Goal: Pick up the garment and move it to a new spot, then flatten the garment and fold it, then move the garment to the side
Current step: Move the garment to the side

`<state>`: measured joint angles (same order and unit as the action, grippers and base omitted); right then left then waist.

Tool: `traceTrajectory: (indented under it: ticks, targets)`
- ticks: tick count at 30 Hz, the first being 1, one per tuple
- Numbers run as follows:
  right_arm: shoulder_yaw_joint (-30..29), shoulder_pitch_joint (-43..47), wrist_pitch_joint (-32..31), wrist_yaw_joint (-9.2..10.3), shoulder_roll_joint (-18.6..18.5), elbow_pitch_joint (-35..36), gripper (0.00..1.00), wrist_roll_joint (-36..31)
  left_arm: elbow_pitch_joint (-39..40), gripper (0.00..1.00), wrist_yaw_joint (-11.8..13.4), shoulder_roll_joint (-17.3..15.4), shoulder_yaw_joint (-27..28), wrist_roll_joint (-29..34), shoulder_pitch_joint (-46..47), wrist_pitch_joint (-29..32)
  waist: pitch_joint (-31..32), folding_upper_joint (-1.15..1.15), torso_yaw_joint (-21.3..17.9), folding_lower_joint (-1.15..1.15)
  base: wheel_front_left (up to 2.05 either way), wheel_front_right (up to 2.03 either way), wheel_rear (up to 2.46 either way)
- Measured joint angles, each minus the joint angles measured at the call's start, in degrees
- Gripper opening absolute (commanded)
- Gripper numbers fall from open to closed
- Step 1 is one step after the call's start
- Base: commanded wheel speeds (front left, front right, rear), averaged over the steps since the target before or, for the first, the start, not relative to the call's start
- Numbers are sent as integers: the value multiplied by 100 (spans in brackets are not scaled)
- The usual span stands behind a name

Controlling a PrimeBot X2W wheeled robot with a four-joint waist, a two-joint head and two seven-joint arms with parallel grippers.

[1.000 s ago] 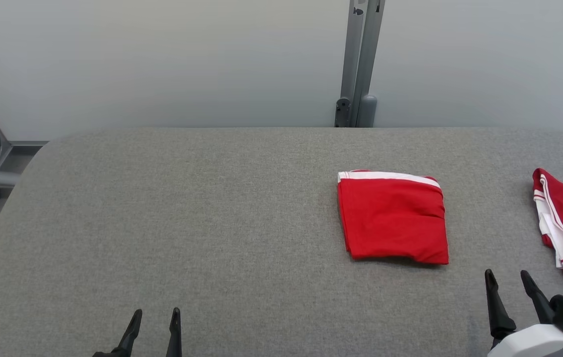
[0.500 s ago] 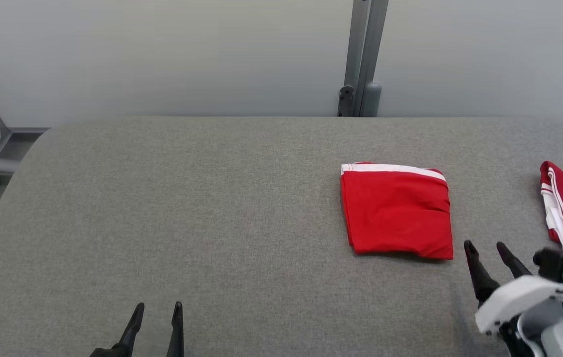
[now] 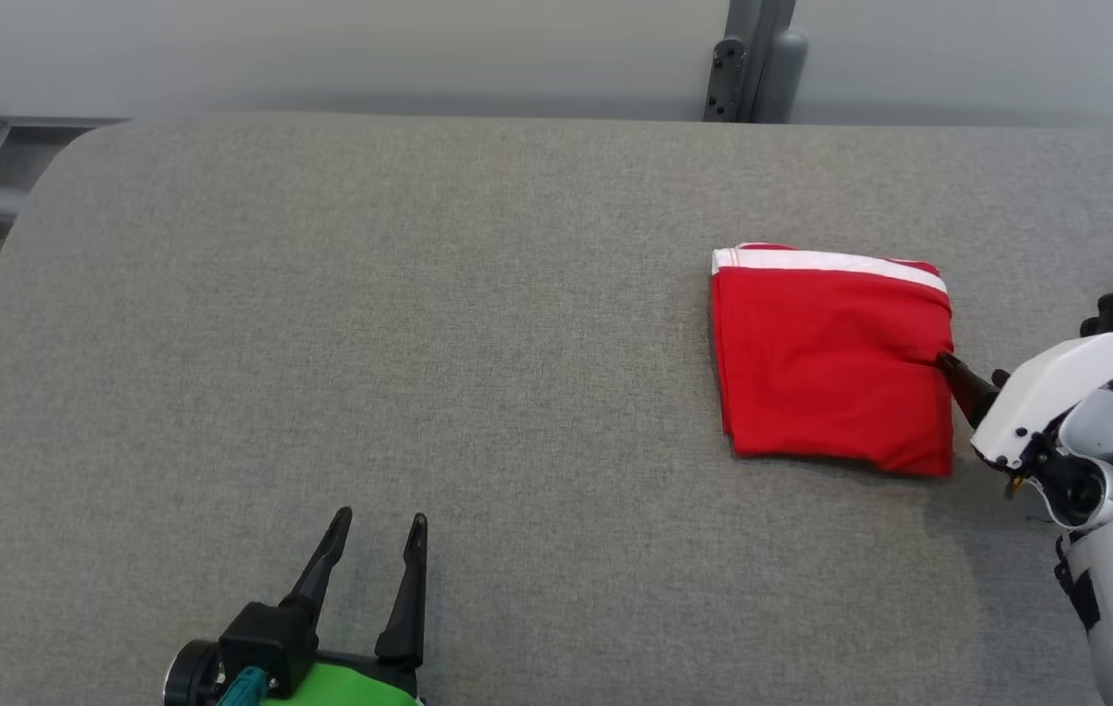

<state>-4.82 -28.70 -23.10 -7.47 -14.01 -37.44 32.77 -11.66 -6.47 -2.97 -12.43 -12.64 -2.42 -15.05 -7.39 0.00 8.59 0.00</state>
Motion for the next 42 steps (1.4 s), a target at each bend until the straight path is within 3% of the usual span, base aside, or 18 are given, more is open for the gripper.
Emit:
traceTrajectory:
  ticks: [7,8,9,14,17,30,42]
  targets:
    - [152,-455,210,-1,299,-708,100,153,35,100,151,3,-205,-98,165,0,-446,0,238,0,0,0,0]
    - [197,-498,281,-1,303,-732,44,196,46,100,167,3,-204,-109,166,0,-494,0,253,0,0,0,0]
    - [238,-540,366,-1,313,-748,0,246,48,100,191,3,-205,-112,166,0,-540,0,257,0,0,0,0]
    - [553,-572,449,-1,258,-547,0,699,92,100,241,7,-140,-136,157,0,-637,0,92,0,0,0,0]
    - [926,-562,242,-1,-16,-147,0,872,141,100,245,7,-68,-136,133,0,-668,0,-113,0,0,0,0]
    - [1401,-1100,-1302,-1,-1816,1410,0,1223,246,100,221,12,-185,-90,643,0,-961,0,-1237,0,0,0,0]
    - [1326,-1215,-2100,-1,-2887,883,0,904,192,100,219,14,-280,0,893,0,-1702,0,-1318,1,0,0,0]
